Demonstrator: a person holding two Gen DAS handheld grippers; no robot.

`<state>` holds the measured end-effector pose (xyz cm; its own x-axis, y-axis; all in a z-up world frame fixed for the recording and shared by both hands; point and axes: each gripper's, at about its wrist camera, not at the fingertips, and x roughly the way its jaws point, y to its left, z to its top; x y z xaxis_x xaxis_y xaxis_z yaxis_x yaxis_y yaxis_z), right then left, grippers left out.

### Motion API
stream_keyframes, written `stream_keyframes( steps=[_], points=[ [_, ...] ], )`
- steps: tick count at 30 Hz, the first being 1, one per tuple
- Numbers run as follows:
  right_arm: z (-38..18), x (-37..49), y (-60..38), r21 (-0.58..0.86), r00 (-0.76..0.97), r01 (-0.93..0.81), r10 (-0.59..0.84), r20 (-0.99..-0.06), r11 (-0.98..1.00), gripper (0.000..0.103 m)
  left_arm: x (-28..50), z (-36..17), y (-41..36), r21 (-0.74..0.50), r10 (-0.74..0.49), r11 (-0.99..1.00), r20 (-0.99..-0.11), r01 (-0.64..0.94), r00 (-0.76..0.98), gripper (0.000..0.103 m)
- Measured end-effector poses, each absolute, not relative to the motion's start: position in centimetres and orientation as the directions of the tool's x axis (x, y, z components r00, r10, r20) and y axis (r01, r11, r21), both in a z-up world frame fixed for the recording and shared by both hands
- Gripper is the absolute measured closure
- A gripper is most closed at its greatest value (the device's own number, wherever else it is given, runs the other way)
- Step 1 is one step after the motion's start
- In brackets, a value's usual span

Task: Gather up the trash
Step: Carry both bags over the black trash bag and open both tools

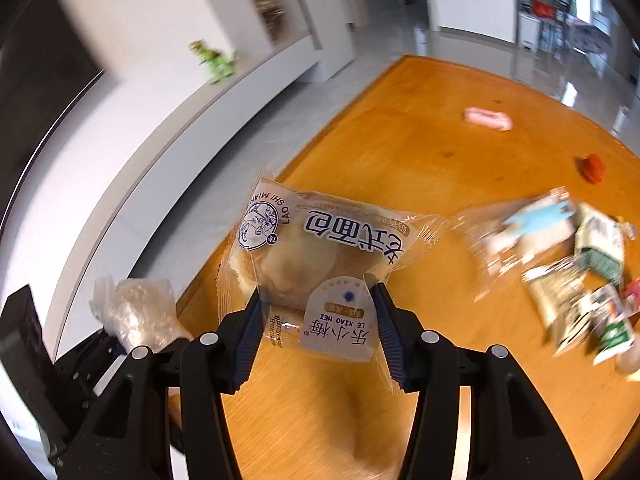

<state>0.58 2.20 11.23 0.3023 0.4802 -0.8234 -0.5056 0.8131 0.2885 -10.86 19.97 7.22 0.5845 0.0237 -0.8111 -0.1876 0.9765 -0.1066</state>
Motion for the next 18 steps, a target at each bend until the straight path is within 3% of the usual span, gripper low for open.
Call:
stream_keyframes(
  steps=[18],
  points=[
    [7.6,-19.1,18.1,0.294,0.053,-0.803,0.554,-0.831,0.519,0.049,-31.5,1.7,32.9,-0.143,0.218,0.804,-0.833,-0.577,0.509,0.057]
  ],
)
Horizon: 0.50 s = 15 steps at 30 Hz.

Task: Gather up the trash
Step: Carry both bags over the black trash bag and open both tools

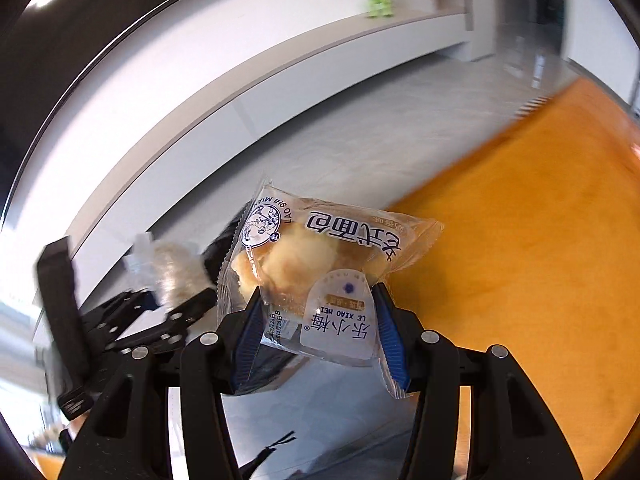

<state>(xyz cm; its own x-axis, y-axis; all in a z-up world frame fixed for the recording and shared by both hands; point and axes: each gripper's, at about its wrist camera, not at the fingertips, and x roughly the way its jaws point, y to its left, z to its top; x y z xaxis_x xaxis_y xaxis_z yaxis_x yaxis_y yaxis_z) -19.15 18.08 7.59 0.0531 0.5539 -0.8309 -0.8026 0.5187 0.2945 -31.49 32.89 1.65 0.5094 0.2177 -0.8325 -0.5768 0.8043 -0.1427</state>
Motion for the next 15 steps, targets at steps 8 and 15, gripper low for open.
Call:
stream_keyframes(
  steps=[8,15],
  points=[
    [5.0,-25.1,26.8,0.311,-0.074,-0.870,0.521,-0.850,0.384,0.049,-39.1,-0.9,37.0,-0.133,0.283,0.676,-0.861,-0.725,0.422,0.045],
    [5.7,-26.9,32.0,0.280,-0.056,-0.894,0.531,-0.846,0.351,0.026,-42.8,-1.0,39.6,-0.142,0.332,0.547,-0.868,-0.825,0.369,0.006]
  ],
)
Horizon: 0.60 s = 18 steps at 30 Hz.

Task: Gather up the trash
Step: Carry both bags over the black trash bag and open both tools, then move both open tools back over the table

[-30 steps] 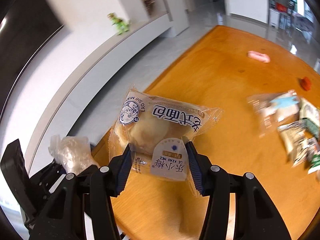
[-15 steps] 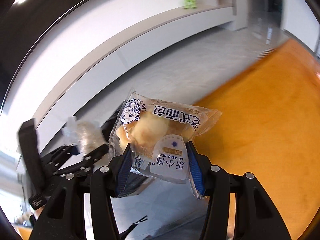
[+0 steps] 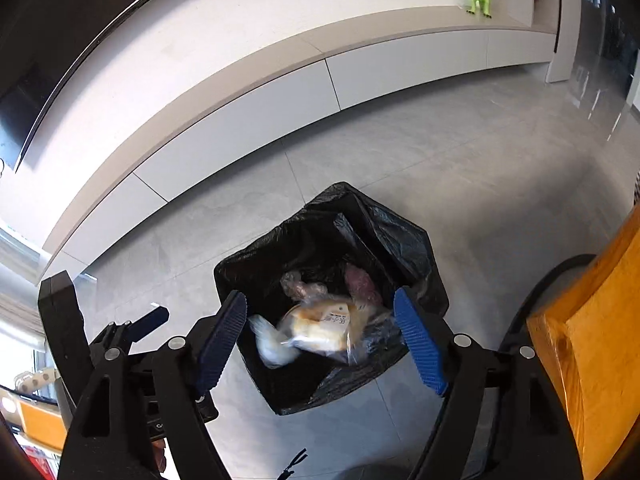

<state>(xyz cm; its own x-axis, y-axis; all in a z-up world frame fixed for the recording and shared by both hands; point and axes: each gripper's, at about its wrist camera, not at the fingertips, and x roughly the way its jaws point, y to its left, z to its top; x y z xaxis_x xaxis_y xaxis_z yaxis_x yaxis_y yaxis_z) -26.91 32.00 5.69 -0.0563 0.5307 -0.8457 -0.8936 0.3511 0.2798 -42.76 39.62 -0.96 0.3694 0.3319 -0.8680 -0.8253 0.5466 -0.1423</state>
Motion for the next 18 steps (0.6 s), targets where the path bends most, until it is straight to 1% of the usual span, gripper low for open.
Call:
stream_keyframes(
  steps=[3,7,18],
  points=[
    [6.0,-26.8,32.0,0.293,-0.066,-0.892,0.542,-0.838,0.343,0.026,-43.5,-1.0,40.0,-0.177,0.318,0.527,-0.866,-0.831,0.385,0.006],
    [6.1,-25.8,30.3,0.312,-0.080,-0.884,0.546,-0.834,0.347,0.026,-42.7,-0.8,40.6,-0.186,0.307,0.541,-0.864,-0.820,0.399,0.006],
    [6.6,-22.7,25.7,0.367,-0.068,-0.838,0.590,-0.805,0.404,0.026,-38.6,2.4,36.5,-0.089,0.348,0.669,-0.840,-0.738,0.417,0.006]
  ],
)
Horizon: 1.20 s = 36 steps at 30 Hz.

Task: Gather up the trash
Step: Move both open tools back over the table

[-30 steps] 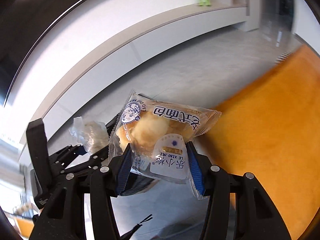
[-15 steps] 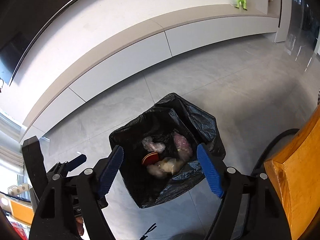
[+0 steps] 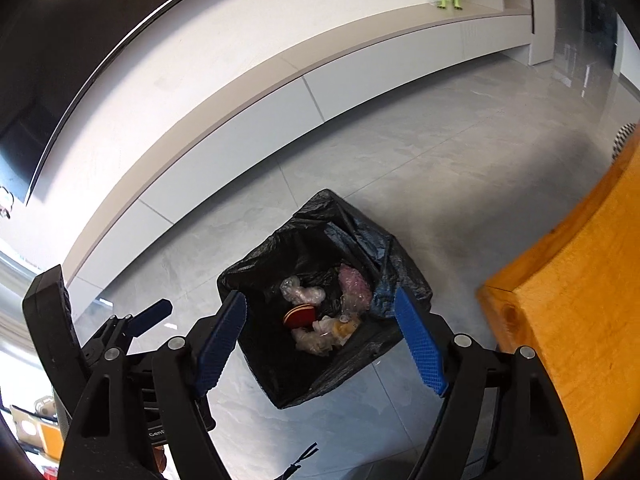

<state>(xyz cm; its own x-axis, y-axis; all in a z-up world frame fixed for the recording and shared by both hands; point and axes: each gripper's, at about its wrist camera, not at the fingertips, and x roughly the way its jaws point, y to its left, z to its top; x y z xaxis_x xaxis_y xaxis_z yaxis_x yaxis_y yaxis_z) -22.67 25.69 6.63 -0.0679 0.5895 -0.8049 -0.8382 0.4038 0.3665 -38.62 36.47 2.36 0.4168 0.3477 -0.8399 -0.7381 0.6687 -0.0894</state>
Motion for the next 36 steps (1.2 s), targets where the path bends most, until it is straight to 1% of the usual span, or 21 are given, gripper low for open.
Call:
stream_keyframes(
  steps=[10,15,19,26,30,36],
  points=[
    [8.2,-16.8,18.0,0.400,0.015,-0.779,0.651,-0.759,0.483,0.026,-31.6,5.5,31.3,-0.025,0.344,0.777,-0.820,-0.629,0.458,0.006],
    [9.0,-12.6,12.5,0.400,0.095,-0.730,0.662,-0.743,0.555,0.022,-26.4,7.0,28.0,-0.012,0.312,0.838,-0.811,-0.546,0.496,0.006],
    [9.3,-9.2,8.0,0.393,0.163,-0.677,0.648,-0.744,0.622,0.021,-21.7,7.2,24.5,0.002,0.270,0.888,-0.811,-0.459,0.519,0.006],
    [8.5,-3.2,-0.6,0.358,0.281,-0.544,0.567,-0.775,0.759,0.021,-13.5,6.8,17.8,0.006,0.160,0.962,-0.820,-0.271,0.550,0.006],
    [8.1,0.0,-5.1,0.308,0.353,-0.455,0.486,-0.800,0.836,0.021,-8.5,6.9,13.8,0.021,0.102,0.989,-0.825,-0.149,0.555,0.006],
    [6.8,5.9,-11.9,0.230,0.399,-0.334,0.358,-0.844,0.914,0.021,-2.9,7.0,8.5,0.059,0.058,0.998,-0.839,-0.017,0.541,0.006]
  ],
)
